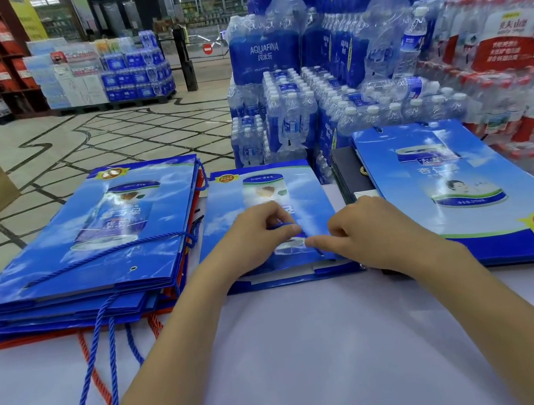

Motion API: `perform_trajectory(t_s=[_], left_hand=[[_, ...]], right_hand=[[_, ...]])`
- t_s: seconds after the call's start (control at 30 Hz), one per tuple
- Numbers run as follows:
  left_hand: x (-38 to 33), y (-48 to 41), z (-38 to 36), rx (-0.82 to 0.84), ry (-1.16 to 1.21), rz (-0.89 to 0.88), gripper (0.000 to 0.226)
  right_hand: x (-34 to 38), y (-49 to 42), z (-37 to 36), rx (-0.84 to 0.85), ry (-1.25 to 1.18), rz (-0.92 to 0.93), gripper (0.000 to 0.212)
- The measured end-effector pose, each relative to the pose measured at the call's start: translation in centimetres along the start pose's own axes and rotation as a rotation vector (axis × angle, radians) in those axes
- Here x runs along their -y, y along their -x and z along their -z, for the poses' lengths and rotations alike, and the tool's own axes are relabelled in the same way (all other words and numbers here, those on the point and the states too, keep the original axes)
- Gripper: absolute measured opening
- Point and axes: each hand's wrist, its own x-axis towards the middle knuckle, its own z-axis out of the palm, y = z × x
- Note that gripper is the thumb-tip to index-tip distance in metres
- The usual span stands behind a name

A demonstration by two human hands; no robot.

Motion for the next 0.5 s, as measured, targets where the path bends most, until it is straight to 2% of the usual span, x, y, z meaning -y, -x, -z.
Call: perform_trajectory(t_s=[0.07,0.2,0.27,0.4,0.5], left_hand=[[-0.3,0.0,0.7,-0.107,0.125,-0.094,0.005],[-0.6,0.0,1.3,-0.248,0.265,-0.166,0.024],[-0.4,0.1,1.3,-0.300,0.189,-0.166,0.028],[0.4,0.0,1.3,-0.393,-0.210,-0.247,0.024],[0.1,0.2,1.3,-0.567,-0.231,-0.213,0.022]], right_hand=[[0.2,-0.3,-0.5,-0.001,0.000,-0.043,0.057],[0.3,-0.8,-1.4,0.013,0.031,-0.103,0.046],[0.5,-0.9,-1.6,0.007,0.046,-0.132,0.044],[1.0,-0.8,-1.9,-0.045,0.113,-0.162,0.035],[1.3,-0.8,-1.7,-0.055,0.145,-0.198,0.026]])
